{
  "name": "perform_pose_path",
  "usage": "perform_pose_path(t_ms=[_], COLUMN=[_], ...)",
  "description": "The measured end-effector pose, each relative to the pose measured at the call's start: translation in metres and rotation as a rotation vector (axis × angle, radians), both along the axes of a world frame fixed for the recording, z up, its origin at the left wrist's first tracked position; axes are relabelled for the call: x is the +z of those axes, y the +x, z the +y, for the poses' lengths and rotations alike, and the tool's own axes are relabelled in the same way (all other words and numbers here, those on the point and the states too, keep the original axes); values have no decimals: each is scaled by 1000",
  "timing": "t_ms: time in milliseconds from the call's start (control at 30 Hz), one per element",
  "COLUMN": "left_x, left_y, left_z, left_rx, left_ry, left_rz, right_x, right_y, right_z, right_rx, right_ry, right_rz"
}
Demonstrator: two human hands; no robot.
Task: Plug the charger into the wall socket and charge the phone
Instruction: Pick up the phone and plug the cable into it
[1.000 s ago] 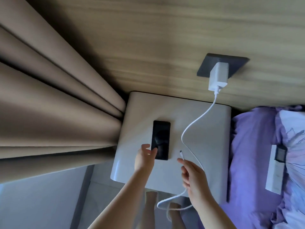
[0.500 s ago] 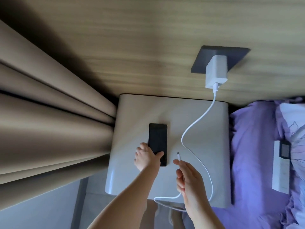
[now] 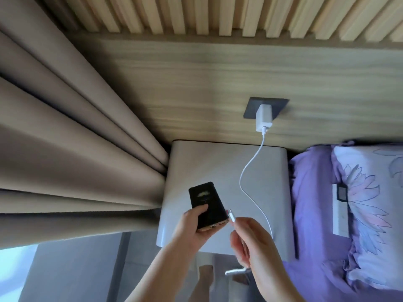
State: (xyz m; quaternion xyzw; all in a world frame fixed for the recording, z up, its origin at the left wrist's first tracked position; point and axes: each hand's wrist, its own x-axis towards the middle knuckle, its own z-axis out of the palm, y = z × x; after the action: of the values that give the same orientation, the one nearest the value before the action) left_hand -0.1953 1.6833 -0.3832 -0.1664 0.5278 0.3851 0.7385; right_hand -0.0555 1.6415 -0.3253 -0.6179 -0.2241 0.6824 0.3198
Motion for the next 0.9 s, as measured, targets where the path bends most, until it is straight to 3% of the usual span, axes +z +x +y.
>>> perform_pose_path(t_ms=[200,367,600,900], left_x=[112,190,269,315], left_y=[14,38,62,66], left_z=[-32,-65,-120,-170], left_rx=[93,128,114,133], left_ry=[178,321,537,691], left_rz=[-264,-361,-262,-202], right_x=[95,152,210,242], right_y=[12,27,47,51], right_z=[-48,-90,-143,-182], right_rx=[120,124,119,166], right_ry=[214,466,654,748], right_rz=[-19,-126,-148,-130])
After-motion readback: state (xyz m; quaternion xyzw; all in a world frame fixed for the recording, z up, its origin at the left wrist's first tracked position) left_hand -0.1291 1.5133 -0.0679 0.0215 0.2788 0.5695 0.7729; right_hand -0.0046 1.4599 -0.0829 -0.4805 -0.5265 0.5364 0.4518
